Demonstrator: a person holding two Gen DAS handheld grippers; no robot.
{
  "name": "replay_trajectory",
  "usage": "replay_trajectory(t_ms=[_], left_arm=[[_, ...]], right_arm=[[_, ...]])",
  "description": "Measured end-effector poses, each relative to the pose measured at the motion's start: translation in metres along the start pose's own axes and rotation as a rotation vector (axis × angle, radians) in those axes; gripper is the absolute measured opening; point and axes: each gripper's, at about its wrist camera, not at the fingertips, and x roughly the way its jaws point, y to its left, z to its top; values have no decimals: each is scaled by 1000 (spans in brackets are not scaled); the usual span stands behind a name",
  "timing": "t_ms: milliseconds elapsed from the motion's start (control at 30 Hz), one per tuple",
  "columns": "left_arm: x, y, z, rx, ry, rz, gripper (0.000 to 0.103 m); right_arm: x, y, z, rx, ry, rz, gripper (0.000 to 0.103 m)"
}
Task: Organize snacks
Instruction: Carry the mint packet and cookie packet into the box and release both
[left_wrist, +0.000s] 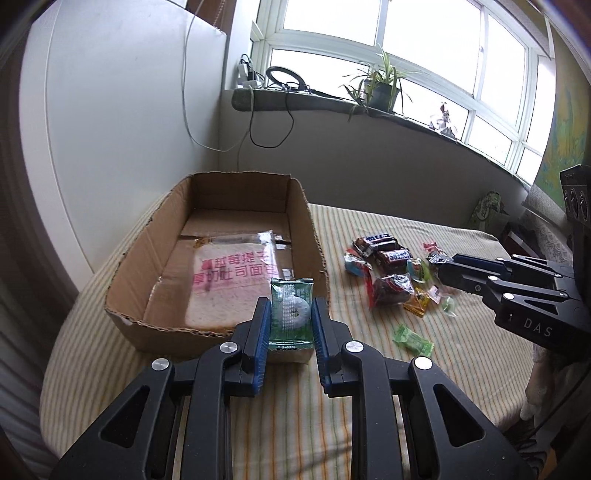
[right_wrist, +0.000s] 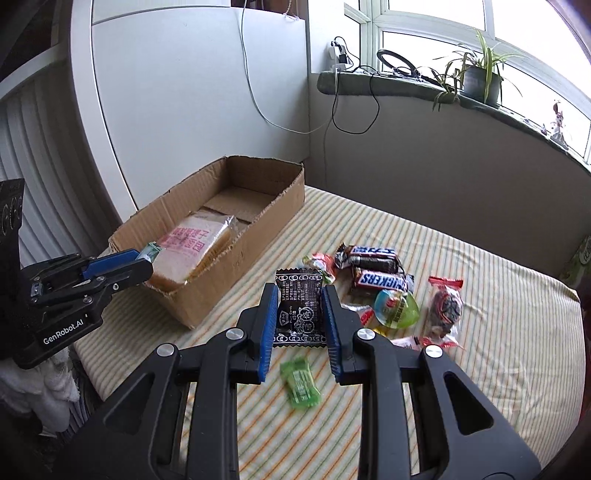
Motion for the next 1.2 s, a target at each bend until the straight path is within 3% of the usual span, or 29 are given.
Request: replay_trajectory(t_ms=[533,1033,1133,1200], left_arm=[[17,60,19,-77,-6,71,21],[32,81,22,-111,21,89,21],[35,81,22,-114,27,89,22],[35,81,23,-117,25,90,22]], right_arm=[[93,36,83,-63,17,58,25],[151,45,90,-45,76,107,25],[150,45,90,-45,76,102,37],[147,45,89,-44,62,99,60]])
